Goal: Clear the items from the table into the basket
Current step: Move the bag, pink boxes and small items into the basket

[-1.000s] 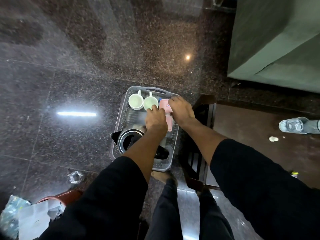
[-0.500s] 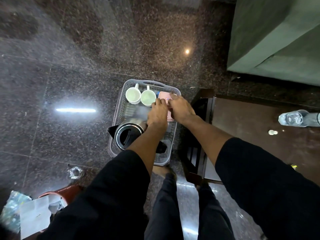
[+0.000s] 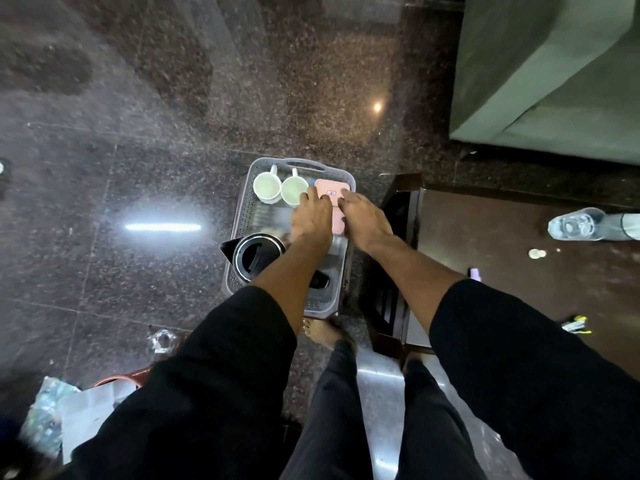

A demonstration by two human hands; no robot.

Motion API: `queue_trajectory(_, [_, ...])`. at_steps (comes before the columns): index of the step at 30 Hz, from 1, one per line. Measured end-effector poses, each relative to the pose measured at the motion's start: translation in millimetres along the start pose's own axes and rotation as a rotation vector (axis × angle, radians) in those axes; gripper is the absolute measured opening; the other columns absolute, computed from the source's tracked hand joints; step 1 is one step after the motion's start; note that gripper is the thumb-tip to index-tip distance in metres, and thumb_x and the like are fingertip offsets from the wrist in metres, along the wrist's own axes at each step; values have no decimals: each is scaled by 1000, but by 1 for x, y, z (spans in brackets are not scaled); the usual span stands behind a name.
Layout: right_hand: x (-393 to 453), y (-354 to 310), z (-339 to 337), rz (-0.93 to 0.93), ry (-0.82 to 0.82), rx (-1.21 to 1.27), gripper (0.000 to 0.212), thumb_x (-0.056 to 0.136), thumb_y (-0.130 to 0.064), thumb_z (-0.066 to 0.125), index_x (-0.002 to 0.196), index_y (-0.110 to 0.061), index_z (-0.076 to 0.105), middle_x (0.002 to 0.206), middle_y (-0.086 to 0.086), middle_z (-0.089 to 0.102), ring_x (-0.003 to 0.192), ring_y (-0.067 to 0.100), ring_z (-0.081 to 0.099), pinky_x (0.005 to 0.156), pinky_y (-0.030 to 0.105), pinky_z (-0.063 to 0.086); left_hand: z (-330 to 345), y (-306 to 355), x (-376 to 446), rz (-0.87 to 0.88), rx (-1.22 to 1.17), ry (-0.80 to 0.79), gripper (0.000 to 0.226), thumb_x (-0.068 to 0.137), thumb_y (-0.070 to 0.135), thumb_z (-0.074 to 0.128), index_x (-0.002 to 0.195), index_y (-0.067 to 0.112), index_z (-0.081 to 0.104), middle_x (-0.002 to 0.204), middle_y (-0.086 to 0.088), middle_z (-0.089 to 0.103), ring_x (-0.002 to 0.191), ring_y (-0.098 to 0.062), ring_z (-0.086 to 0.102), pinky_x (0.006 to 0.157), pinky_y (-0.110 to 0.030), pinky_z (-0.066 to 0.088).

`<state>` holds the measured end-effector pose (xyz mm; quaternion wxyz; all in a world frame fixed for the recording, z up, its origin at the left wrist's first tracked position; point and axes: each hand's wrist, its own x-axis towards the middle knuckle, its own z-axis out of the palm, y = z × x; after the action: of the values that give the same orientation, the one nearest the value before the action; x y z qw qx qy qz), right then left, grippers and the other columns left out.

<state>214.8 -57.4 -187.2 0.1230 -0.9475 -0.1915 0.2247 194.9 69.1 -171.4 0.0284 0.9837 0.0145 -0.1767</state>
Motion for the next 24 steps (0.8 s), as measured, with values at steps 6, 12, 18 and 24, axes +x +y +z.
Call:
queue_trajectory(6, [-63,18,-44,92,125,120,28,91,-12,61,119,-19,66,129,3,63,121,30,60,88,41,56,-49,51,-27,-46,-162,-55,40,96,26,68,134,17,60,140,-12,45,131,-29,49,103,-42,48])
queue_trajectory(12, [-153,65,-88,217,153,213,32,94,-9,58,124,-16,64,126,8,66,118,34,62,87,41,53,-92,132,-71,9,-335,-141,28,92,11,65,117,22,70,134,-12,52,122,-35,60,103,-48,51])
queue_trajectory(18, [-241,154,-122,362,156,237,36,99,-18,59,135,-16,61,131,11,66,122,33,63,92,40,53,-117,246,-104,95,-409,-174,23,93,13,63,95,35,67,129,-9,55,116,-33,63,105,-45,50])
queue_trajectory(24, [-317,232,-150,484,173,252,25,99,-22,60,121,-12,66,126,13,67,120,34,64,90,40,52,-131,359,-137,76,-385,-123,18,92,18,60,85,29,72,126,-5,59,114,-31,65,106,-44,49])
